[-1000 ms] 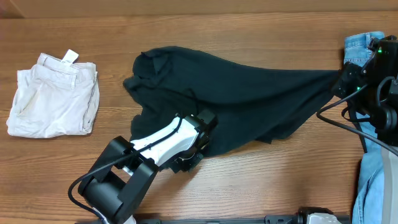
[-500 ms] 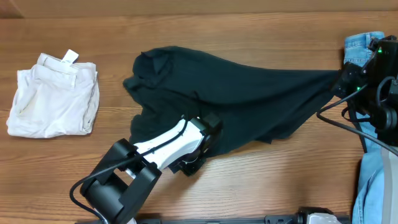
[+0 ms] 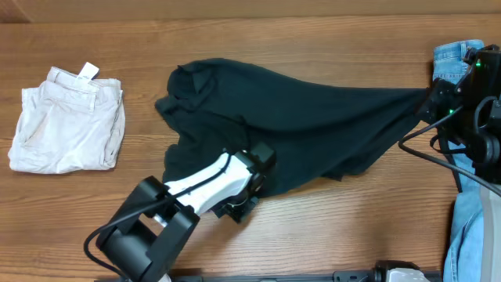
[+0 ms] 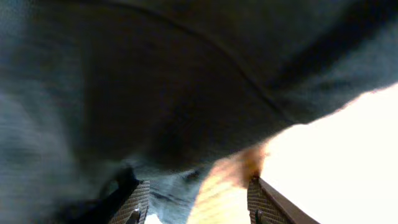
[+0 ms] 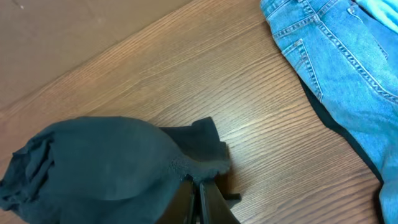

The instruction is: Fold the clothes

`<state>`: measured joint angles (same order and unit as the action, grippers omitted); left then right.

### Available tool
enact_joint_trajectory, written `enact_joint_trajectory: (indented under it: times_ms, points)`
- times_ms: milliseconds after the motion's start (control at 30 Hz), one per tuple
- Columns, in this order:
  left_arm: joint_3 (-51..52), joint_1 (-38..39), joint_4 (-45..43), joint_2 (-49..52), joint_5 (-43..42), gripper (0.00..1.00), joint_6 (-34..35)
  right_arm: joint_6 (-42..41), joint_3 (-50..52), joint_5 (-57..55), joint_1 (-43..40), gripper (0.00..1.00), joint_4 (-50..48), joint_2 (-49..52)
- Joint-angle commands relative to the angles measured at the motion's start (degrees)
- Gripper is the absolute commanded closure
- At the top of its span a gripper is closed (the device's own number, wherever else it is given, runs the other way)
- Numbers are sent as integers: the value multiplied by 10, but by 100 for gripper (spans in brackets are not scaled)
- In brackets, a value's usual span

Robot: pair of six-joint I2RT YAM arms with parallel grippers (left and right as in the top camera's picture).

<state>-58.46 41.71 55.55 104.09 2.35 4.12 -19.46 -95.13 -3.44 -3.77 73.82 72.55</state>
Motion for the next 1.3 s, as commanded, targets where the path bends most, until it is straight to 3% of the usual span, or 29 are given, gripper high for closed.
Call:
enact_joint_trajectory:
  times_ms: [0,100,167,300,467,600,933,1267]
  points:
    - [22,-30,-25,-3,9,55,-10,-3,-13,-10,-5,96,-1,-4]
    - [22,-31,-25,-3,-16,84,-27,-3,-13,-10,-5,96,-1,-4]
    - [22,-30,-27,-3,-26,96,-26,-3,-13,-10,-5,96,-1,-4]
    - [10,-33,1,-4,-30,96,-21,-3,-13,-10,-5,96,0,-4]
    - [-71,-59,129,-33,1,96,29,-3,-13,-10,-5,96,0,-4]
    - [-191,-116,240,-117,66,96,88,-3,-13,-10,-5,96,1,-4]
    - [-362,-263,352,-236,134,96,66,-18,-12,-8,-5,96,33,31]
    - [-470,-283,412,-240,206,96,127,-2,-12,-8,-5,96,30,41]
